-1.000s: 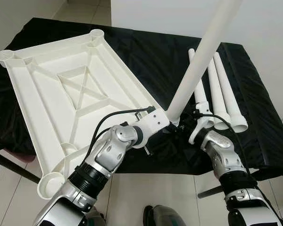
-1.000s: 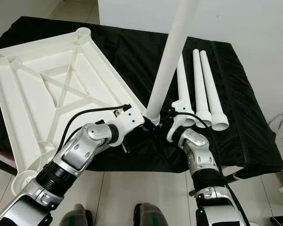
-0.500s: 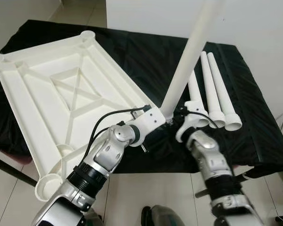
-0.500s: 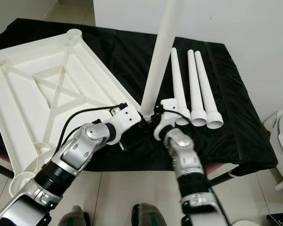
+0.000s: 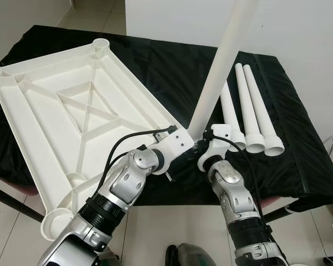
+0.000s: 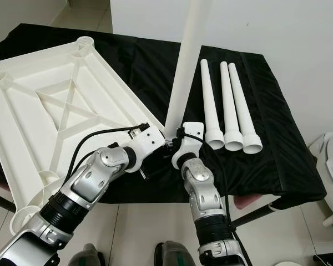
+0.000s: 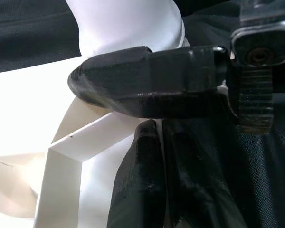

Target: Building children table

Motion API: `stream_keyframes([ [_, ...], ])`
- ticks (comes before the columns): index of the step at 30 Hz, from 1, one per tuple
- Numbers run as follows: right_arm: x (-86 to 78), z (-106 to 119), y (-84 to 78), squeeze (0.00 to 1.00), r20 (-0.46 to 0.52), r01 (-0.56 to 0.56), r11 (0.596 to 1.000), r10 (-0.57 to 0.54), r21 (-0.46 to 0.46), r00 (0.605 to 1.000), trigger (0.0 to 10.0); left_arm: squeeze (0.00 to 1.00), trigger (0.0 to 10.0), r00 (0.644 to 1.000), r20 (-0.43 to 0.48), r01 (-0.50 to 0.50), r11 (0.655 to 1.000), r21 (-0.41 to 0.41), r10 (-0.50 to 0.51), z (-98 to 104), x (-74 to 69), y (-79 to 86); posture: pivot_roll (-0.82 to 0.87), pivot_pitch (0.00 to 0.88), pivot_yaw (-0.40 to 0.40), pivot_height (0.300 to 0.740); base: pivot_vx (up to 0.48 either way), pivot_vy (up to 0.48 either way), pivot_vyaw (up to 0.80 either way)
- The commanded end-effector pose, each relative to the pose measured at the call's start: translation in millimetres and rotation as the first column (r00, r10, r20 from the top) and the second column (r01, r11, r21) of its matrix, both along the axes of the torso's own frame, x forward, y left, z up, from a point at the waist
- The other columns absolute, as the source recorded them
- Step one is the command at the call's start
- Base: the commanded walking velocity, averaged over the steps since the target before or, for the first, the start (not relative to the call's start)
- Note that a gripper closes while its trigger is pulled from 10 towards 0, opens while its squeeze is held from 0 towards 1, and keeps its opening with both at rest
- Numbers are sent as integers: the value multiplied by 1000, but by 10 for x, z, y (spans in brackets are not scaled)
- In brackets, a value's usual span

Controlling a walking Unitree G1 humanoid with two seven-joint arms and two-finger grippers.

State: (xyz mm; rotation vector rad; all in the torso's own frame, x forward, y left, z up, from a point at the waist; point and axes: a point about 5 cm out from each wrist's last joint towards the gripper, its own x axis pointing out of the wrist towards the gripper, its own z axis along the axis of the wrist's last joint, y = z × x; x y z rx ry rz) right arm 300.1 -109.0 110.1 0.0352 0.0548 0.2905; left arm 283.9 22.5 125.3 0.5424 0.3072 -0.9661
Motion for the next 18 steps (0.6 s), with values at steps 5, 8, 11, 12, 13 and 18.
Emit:
stream_keyframes([
  [5, 39, 11, -125, 1000, -15, -11, 1000, 12, 22, 1000, 10000, 0, 10000, 995, -103, 17, 998, 58, -11, -270, -112, 5, -46, 0, -72, 740, 0, 0, 0],
  [8, 116, 72, -224, 1000, 5, -113, 994, 113, 6, 994, 10000, 0, 10000, 994, -104, 21, 998, 57, -14, -272, -119, 1, -49, 0, -68, 740, 0, 0, 0],
  [11, 160, 113, -265, 1000, 26, -156, 988, 156, -5, 987, 10000, 0, 10000, 994, -105, 23, 998, 57, -17, -272, -121, -2, -49, 0, -66, 740, 0, 0, 0],
  [12, 193, 139, -291, 1000, 36, -209, 977, 210, -28, 977, 10000, 0, 10000, 994, -105, 24, 998, 57, -18, -271, -123, -4, -49, 0, -65, 740, 0, 0, 0],
  [13, 193, 139, -291, 1000, 36, -209, 977, 210, -28, 977, 10000, 0, 10000, 994, -105, 24, 998, 57, -18, -271, -123, -4, -49, 0, -65, 740, 0, 0, 0],
  [18, 286, 133, -306, 0, 9, -365, 928, 367, -75, 930, 10000, 0, 10000, 994, -104, 25, 998, 56, -19, -263, -119, -8, -46, 1, -67, 740, 0, 0, 0],
])
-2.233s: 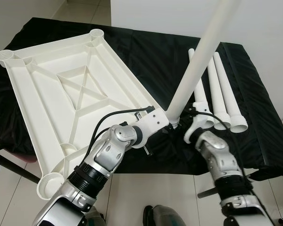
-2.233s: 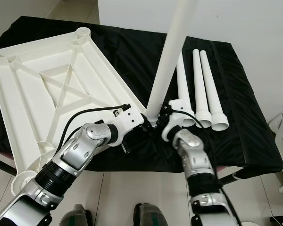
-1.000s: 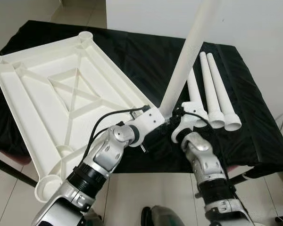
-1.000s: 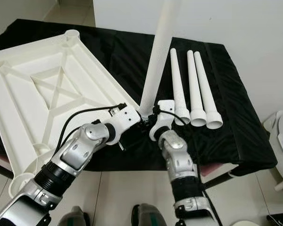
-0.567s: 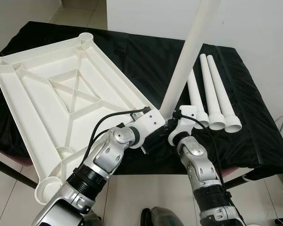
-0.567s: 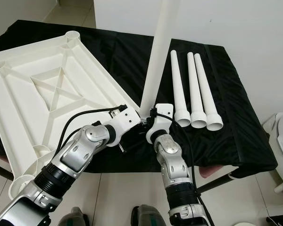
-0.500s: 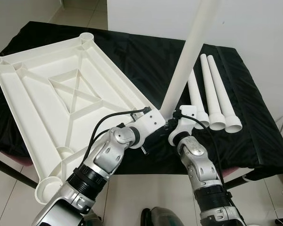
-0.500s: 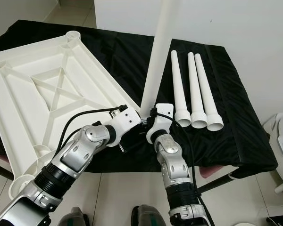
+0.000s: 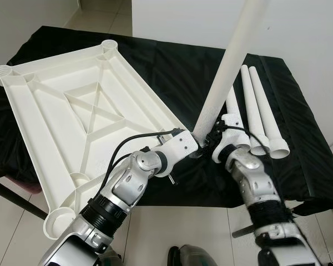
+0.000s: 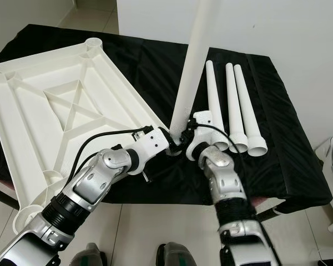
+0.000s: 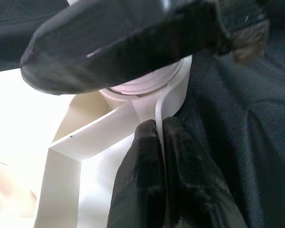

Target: Building children table

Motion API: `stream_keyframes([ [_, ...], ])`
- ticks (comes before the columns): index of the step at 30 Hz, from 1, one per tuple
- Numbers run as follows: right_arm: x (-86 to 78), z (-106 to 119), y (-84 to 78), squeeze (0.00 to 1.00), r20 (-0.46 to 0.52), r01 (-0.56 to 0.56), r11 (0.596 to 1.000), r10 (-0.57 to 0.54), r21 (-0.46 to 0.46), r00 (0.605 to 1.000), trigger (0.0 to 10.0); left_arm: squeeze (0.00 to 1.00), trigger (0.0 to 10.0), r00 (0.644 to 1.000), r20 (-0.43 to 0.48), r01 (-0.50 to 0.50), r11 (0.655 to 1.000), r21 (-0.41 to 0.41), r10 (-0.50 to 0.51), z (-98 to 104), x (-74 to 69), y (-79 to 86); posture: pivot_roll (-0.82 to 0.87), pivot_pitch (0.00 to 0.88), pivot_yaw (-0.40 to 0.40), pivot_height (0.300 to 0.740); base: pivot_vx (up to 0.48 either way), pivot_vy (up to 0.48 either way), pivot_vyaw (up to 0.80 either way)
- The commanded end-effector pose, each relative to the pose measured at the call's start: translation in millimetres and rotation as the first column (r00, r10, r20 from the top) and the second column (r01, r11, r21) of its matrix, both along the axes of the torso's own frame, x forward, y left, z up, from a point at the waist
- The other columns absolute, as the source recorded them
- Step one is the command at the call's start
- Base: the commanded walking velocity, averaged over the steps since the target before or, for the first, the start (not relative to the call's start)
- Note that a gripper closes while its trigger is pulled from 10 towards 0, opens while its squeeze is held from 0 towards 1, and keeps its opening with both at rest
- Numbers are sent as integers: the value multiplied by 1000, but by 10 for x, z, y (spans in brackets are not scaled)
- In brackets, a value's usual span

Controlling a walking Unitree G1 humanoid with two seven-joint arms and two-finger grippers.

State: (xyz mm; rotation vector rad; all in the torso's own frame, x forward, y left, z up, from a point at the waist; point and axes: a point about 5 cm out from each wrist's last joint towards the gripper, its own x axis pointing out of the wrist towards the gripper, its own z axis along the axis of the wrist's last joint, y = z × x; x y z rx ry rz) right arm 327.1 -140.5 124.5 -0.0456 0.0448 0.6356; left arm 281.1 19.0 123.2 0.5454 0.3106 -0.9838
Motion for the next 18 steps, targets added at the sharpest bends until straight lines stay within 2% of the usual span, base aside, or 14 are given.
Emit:
stream_keyframes([
  [1, 15, -11, 9, 0, -3, -28, 1000, 28, -7, 1000, 10000, 0, 10000, 995, -96, 8, 998, 55, -3, -242, -91, 27, -46, 1, -67, 740, 0, 0, 0],
  [2, 28, -49, 26, 0, -19, -72, 997, 72, -9, 997, 10000, 0, 10000, 995, -96, 7, 999, 53, -2, -239, -90, 24, -46, 1, -67, 740, 0, 0, 0],
  [5, 37, -80, 32, 0, -42, -108, 994, 108, 1, 993, 10000, 0, 10000, 995, -96, 6, 999, 51, -1, -236, -91, 22, -41, 2, -63, 740, 0, 0, 0],
  [7, 37, -112, 28, 0, -48, -139, 990, 138, -31, 989, 10000, 0, 10000, 995, -96, 6, 999, 50, -1, -233, -92, 20, -38, 5, -62, 740, 0, 0, 0],
  [8, 36, -133, 15, 0, -57, -150, 988, 148, -36, 987, 4824, 0, 10000, 995, -96, 5, 999, 48, -1, -231, -93, 19, -38, 8, -62, 740, 0, 0, 0],
  [11, 43, -157, -9, 0, -68, -166, 986, 164, -32, 984, 4824, 0, 10000, 995, -96, 5, 999, 47, 0, -225, -93, 18, -38, 9, -62, 740, 0, 0, 0],
  [12, 49, -149, -32, 0, -60, -159, 987, 157, -31, 986, 0, 0, 10000, 995, -96, 5, 999, 48, 0, -223, -90, 19, -42, 17, -60, 740, 0, 0, 0],
  [18, 56, -139, -107, 0, -44, -149, 989, 148, -11, 988, 0, 0, 10000, 995, -95, 4, 999, 47, 1, -219, -78, 16, -50, 24, -58, 740, 0, 0, 0],
])
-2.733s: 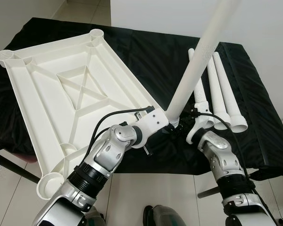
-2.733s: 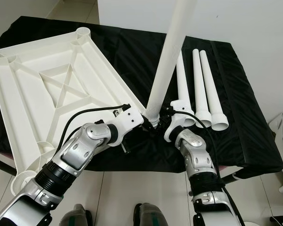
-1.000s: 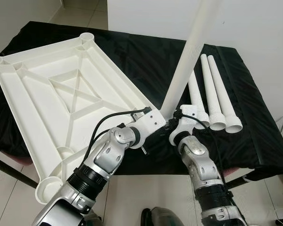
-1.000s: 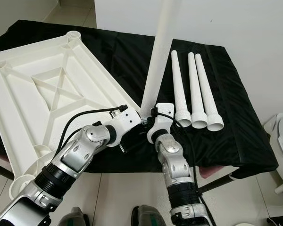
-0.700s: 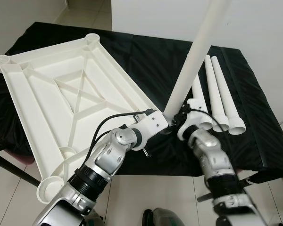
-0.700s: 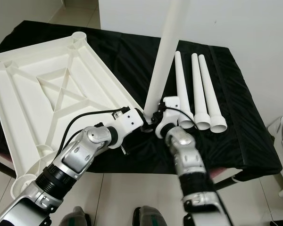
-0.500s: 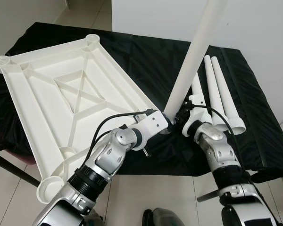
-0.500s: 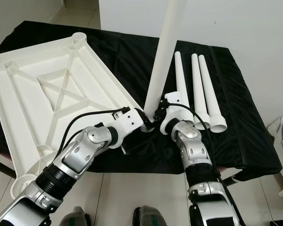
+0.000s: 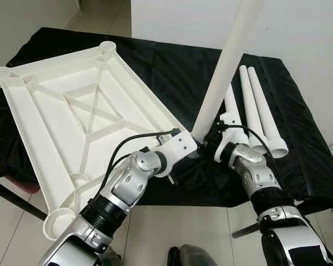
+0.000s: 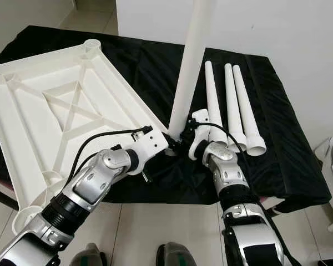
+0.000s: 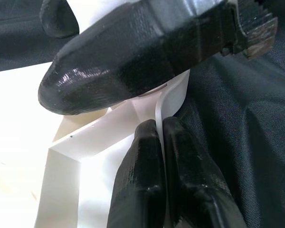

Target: Building children table

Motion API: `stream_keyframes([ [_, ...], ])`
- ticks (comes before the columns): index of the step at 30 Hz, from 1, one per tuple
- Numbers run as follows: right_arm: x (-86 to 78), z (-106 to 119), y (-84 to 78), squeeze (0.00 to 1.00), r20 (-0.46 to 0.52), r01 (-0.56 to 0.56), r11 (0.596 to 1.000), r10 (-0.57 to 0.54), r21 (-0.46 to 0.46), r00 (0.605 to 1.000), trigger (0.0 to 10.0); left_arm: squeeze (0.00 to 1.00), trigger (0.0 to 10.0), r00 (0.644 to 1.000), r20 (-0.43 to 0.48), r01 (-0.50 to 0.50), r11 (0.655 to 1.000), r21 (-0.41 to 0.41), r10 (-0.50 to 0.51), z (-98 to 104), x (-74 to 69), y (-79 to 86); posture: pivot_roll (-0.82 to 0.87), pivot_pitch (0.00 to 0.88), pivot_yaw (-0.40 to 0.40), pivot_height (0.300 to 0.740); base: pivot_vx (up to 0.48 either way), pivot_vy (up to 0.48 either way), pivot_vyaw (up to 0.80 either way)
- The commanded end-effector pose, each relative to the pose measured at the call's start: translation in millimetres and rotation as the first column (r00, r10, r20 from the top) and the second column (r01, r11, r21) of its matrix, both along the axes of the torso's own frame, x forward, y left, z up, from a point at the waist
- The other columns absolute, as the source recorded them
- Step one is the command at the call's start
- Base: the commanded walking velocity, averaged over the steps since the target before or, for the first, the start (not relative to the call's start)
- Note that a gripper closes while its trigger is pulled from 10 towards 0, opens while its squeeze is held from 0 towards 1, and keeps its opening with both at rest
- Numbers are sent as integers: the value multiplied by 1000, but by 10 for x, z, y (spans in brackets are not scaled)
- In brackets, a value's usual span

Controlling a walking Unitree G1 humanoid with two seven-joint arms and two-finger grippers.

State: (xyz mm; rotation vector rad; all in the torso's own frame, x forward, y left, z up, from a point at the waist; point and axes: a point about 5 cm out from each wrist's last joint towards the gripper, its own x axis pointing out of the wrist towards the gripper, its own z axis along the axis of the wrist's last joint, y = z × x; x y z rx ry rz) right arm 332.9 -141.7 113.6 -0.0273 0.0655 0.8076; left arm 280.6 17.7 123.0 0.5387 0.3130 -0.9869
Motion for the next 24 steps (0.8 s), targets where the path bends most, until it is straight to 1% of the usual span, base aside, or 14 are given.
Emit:
stream_keyframes([
  [1, -2, -33, -108, 0, -11, 25, 999, -26, -24, 1000, 0, 0, 10000, 996, -90, 3, 999, 52, 2, -217, -71, 27, -50, 24, -58, 740, 0, 0, 0],
  [3, -2, -31, -124, 0, -9, 42, 999, -42, -16, 999, 0, 0, 10000, 996, -90, 5, 999, 51, 0, -217, -71, 22, -53, 25, -59, 740, 0, 0, 0],
  [8, -6, -87, -178, 0, -14, 249, 969, -249, 3, 969, 0, 0, 10000, 996, -88, 9, 999, 48, -4, -211, -68, 8, -54, 25, -63, 740, 0, 0, 0],
  [10, -6, -87, -178, 0, -14, 249, 969, -249, 3, 969, 0, 0, 10000, 996, -88, 9, 999, 48, -4, -211, -68, 8, -54, 25, -63, 740, 0, 0, 0],
  [11, -16, -102, -177, 0, -22, 294, 956, -294, 11, 956, 0, 0, 10000, 996, -87, 6, 999, 48, -2, -207, -63, 8, -54, 25, -63, 740, 0, 0, 0],
  [15, -16, -102, -177, 0, -22, 294, 956, -294, 11, 956, 0, 0, 10000, 996, -87, 6, 999, 48, -2, -207, -63, 8, -54, 25, -63, 740, 0, 0, 0],
  [16, -25, -108, -172, 0, -26, 392, 920, -391, 30, 920, 0, 0, 10000, 996, -86, 3, 999, 46, 1, -203, -57, 9, -58, 26, -63, 740, 0, 0, 0],
  [17, -25, -108, -172, 0, -26, 392, 920, -391, 30, 920, 0, 0, 10000, 996, -86, 3, 999, 46, 1, -203, -57, 9, -58, 26, -63, 740, 0, 0, 0],
  [19, -87, -123, -113, 0, -32, 547, 836, -546, 44, 837, 0, 0, 10000, 996, -86, 1, 999, 47, 3, -202, -55, 22, -54, 33, -62, 740, 0, 0, 0],
  [20, -87, -123, -113, 0, -32, 547, 836, -546, 44, 837, 0, 0, 10000, 996, -86, 1, 999, 47, 3, -202, -55, 22, -54, 33, -62, 740, 0, 0, 0],
  [21, -125, -137, -86, 0, -42, 612, 789, -611, 56, 791, 0, 0, 10000, 996, -87, -1, 999, 48, 5, -203, -56, 31, -51, 35, -61, 740, 0, 0, 0],
  [22, -148, -148, -69, 0, -49, 644, 763, -642, 62, 765, 0, 0, 10000, 996, -88, -1, 999, 49, 6, -204, -57, 38, -51, 35, -61, 740, 0, 0, 0],
  [23, -148, -148, -69, 0, -49, 644, 763, -642, 62, 765, 0, 0, 10000, 996, -88, -1, 999, 49, 6, -204, -57, 38, -51, 35, -61, 740, 0, 0, 0],
  [24, -171, -169, -71, 0, -53, 708, 705, -706, 47, 706, 0, 0, 10000, 996, -88, -3, 999, 50, 7, -206, -56, 47, -48, 40, -55, 740, 0, 0, 0],
])
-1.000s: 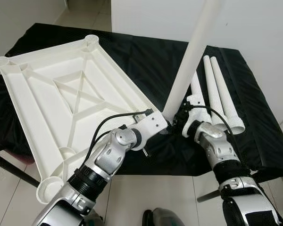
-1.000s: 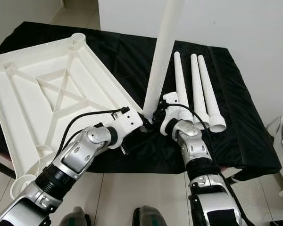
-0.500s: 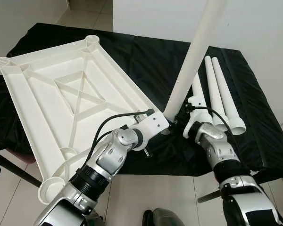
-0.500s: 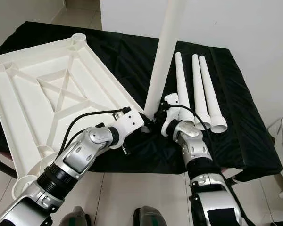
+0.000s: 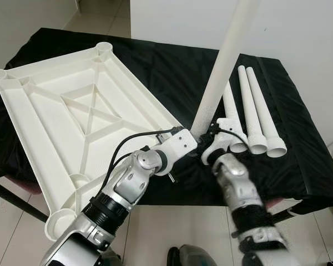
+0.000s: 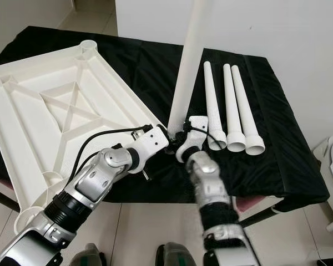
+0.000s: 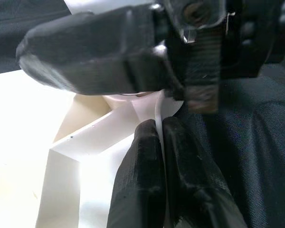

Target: Building children table

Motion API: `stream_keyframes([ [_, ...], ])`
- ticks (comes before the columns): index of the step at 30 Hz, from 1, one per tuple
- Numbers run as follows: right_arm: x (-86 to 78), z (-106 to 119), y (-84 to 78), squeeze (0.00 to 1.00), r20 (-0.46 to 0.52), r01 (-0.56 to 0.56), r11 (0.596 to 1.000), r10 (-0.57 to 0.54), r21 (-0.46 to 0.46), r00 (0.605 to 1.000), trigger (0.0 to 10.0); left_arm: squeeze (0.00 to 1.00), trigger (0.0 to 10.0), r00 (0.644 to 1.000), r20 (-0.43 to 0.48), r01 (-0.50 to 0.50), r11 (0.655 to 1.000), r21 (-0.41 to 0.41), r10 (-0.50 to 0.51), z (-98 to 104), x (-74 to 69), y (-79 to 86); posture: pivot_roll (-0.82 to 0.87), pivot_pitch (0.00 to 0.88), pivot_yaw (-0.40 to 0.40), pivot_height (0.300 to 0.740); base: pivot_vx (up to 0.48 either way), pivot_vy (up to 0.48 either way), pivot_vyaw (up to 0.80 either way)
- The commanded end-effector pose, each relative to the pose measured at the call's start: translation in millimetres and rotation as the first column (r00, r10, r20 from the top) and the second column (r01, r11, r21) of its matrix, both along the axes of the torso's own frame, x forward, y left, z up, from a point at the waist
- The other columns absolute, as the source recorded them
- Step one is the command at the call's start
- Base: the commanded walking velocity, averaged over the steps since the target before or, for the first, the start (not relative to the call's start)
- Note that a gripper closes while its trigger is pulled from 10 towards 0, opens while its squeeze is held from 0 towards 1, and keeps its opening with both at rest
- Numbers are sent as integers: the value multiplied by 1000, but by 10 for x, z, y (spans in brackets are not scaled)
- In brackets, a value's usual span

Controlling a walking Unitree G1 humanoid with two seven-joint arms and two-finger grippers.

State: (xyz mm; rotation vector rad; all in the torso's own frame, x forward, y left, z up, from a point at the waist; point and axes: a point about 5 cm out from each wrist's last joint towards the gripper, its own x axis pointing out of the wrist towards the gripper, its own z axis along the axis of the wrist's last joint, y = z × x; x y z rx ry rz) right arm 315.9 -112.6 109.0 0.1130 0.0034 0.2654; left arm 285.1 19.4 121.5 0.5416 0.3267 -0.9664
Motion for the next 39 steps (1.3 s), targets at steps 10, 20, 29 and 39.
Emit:
stream_keyframes([
  [10, -46, -129, -362, 0, -85, 314, 947, -319, -74, 944, 0, 0, 10000, 996, -90, 31, 998, 48, -27, -202, -111, 41, -62, 44, -41, 740, 0, 0, 0],
  [20, 22, 16, -400, 1000, -19, 201, 978, -202, -51, 979, 10000, 0, 10000, 996, -89, 33, 998, 44, -29, -201, -107, 15, -63, 27, -47, 740, 0, 0, 0],
  [29, 81, 40, -403, 0, -16, -274, 951, 274, -144, 961, 10000, 0, 10000, 996, -84, 34, 998, 45, -30, -193, -90, 11, -59, 10, -47, 740, 0, 0, 0],
  [39, 170, 60, -365, 0, -17, -400, 909, 401, -120, 916, 10000, 0, 10000, 996, -80, 44, 998, 45, -40, -194, -96, -13, -57, 0, -46, 740, 0, 0, 0],
])
